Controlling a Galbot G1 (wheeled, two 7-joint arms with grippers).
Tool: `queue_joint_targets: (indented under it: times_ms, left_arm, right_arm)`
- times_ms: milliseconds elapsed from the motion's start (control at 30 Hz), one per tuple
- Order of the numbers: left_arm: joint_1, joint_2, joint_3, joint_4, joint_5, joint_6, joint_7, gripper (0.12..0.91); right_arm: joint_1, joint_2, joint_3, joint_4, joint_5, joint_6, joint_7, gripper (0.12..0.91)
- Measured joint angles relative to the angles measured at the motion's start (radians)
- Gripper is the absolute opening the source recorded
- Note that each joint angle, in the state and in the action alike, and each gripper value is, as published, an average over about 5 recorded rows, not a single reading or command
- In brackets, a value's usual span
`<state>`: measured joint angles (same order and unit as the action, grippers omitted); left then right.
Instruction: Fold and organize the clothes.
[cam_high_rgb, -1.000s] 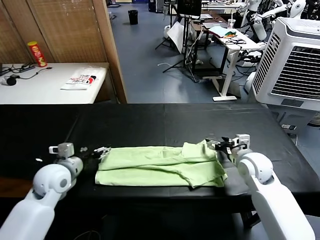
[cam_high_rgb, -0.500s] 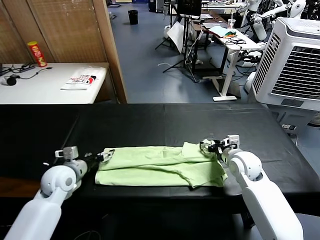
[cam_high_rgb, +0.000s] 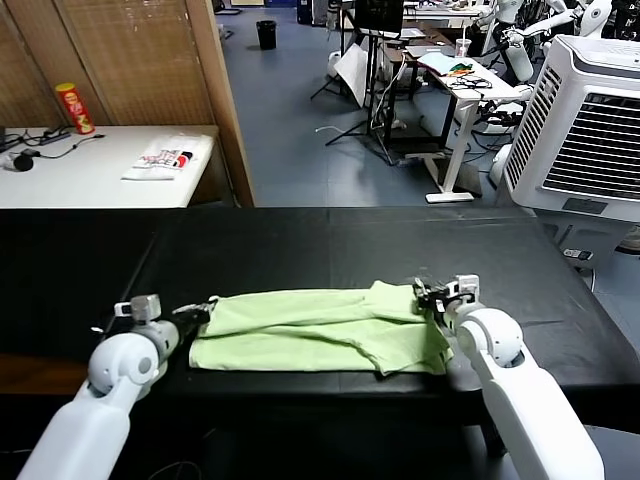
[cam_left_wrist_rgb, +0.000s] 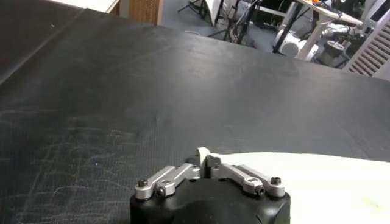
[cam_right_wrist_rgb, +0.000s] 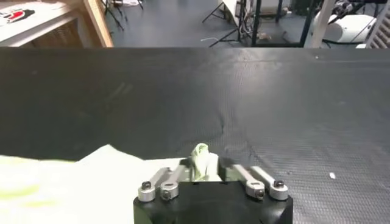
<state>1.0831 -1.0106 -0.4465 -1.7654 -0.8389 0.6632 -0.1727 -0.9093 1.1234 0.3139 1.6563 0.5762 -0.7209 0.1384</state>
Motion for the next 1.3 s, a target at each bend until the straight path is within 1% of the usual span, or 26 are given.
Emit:
queue_joint_targets:
  times_ms: [100, 167, 300, 400, 467, 500, 533, 567, 600, 633, 700, 733, 833, 867, 933, 1067, 1300]
  left_arm:
    - [0.0, -0.005, 0.003, 0.002, 0.037, -0.016, 0.005, 0.137]
    - [-0.001, -0.008, 0.004, 0.004, 0.051, -0.022, 0.007, 0.137]
    - [-0.001, -0.01, 0.004, 0.004, 0.058, -0.026, 0.015, 0.137]
    - [-0.002, -0.008, 0.003, 0.002, 0.065, -0.034, 0.028, 0.137]
    - [-0.003, -0.004, 0.0, -0.001, 0.068, -0.041, 0.035, 0.158]
    - [-0.003, -0.001, -0.002, -0.004, 0.068, -0.044, 0.037, 0.185]
    - [-0.002, 0.003, -0.005, -0.008, 0.068, -0.045, 0.039, 0.23]
    - [0.0, 0.008, -0.009, -0.012, 0.067, -0.046, 0.041, 0.274]
    - [0.003, 0.014, -0.014, -0.017, 0.066, -0.046, 0.044, 0.324]
    - [0.007, 0.021, -0.019, -0.023, 0.064, -0.046, 0.046, 0.391]
    - [0.017, 0.038, -0.03, -0.037, 0.056, -0.045, 0.049, 0.491]
    - [0.022, 0.048, -0.036, -0.044, 0.05, -0.044, 0.049, 0.558]
    - [0.042, 0.081, -0.057, -0.071, 0.028, -0.042, 0.051, 0.707]
    - [0.051, 0.089, -0.065, -0.081, 0.019, -0.04, 0.051, 0.743]
    - [0.07, 0.098, -0.083, -0.102, -0.006, -0.036, 0.049, 0.783]
    - [0.114, 0.091, -0.115, -0.139, -0.031, -0.035, 0.048, 0.797]
    - [0.182, 0.05, -0.133, -0.153, 0.014, -0.057, 0.063, 0.798]
  right_arm:
    - [-0.009, 0.007, 0.004, 0.001, -0.009, 0.021, 0.011, 0.173]
    - [-0.013, 0.01, 0.007, 0.001, -0.01, 0.029, 0.012, 0.173]
    - [-0.022, 0.01, 0.016, 0.008, -0.005, 0.037, -0.005, 0.198]
    - [-0.032, 0.004, 0.024, 0.02, 0.003, 0.037, -0.019, 0.328]
    - [-0.042, -0.004, 0.032, 0.033, 0.01, 0.037, -0.026, 0.461]
    - [-0.047, -0.009, 0.036, 0.04, 0.015, 0.036, -0.028, 0.511]
    - [-0.052, -0.014, 0.04, 0.048, 0.021, 0.035, -0.029, 0.578]
    - [-0.056, -0.02, 0.045, 0.056, 0.029, 0.033, -0.029, 0.628]
    - [-0.061, -0.026, 0.05, 0.065, 0.037, 0.031, -0.028, 0.673]
    - [-0.065, -0.031, 0.055, 0.074, 0.045, 0.029, -0.027, 0.721]
    - [-0.072, -0.043, 0.067, 0.092, 0.062, 0.023, -0.024, 0.769]
    - [-0.075, -0.048, 0.073, 0.102, 0.069, 0.019, -0.022, 0.786]
    - [-0.09, -0.059, 0.098, 0.139, 0.088, 0.011, -0.016, 0.797]
    - [-0.097, -0.061, 0.107, 0.153, 0.092, 0.009, -0.015, 0.797]
    - [-0.113, -0.063, 0.128, 0.183, 0.1, 0.007, -0.014, 0.798]
    - [-0.153, -0.066, 0.167, 0.245, 0.113, 0.006, -0.014, 0.798]
    - [-0.222, -0.075, 0.225, 0.328, 0.13, 0.007, -0.018, 0.798]
